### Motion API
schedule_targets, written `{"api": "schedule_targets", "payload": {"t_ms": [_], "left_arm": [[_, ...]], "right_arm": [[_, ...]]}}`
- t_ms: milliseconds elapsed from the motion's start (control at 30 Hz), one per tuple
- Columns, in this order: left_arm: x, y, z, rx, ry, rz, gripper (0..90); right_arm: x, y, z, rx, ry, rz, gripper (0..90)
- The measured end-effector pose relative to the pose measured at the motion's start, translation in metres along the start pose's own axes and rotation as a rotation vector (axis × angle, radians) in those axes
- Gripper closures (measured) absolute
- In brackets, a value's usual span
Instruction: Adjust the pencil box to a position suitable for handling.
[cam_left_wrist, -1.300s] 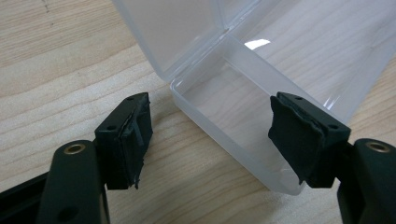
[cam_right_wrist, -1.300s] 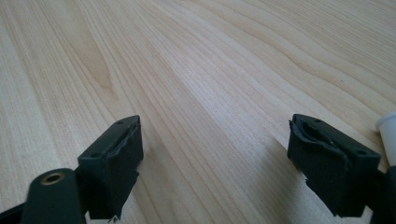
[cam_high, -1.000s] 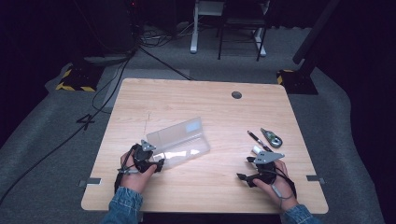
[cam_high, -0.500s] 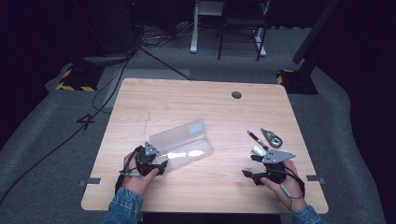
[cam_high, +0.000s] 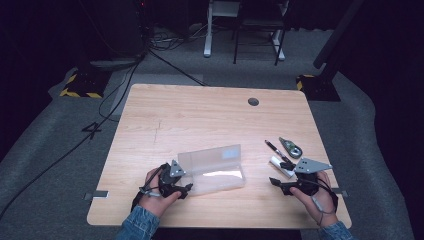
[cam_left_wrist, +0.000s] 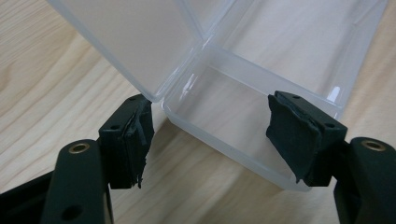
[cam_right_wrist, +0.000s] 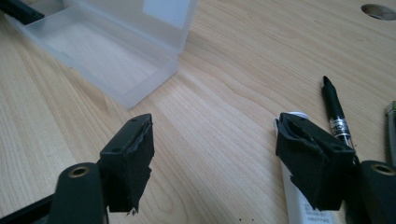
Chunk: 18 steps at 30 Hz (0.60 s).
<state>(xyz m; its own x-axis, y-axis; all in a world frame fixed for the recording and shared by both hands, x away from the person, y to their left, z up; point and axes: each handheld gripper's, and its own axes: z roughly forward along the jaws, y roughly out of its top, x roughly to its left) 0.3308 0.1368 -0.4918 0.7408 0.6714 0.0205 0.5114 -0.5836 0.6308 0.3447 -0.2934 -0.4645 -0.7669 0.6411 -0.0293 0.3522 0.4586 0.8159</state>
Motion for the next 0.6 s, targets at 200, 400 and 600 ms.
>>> {"api": "schedule_targets", "payload": {"t_ms": [200, 400, 600], "left_arm": [[-0.016, 0.006, 0.004, -0.001, -0.05, 0.066, 31.3], [-0.029, 0.011, 0.009, -0.01, -0.101, 0.127, 31.3], [-0.034, 0.011, 0.011, -0.021, -0.15, 0.156, 31.4]], "right_arm": [[-0.002, 0.0, -0.003, -0.008, -0.006, 0.01, 29.6], [-0.007, -0.003, -0.005, -0.017, -0.008, 0.04, 33.0], [-0.009, -0.004, -0.005, -0.015, -0.012, 0.055, 33.0]]}}
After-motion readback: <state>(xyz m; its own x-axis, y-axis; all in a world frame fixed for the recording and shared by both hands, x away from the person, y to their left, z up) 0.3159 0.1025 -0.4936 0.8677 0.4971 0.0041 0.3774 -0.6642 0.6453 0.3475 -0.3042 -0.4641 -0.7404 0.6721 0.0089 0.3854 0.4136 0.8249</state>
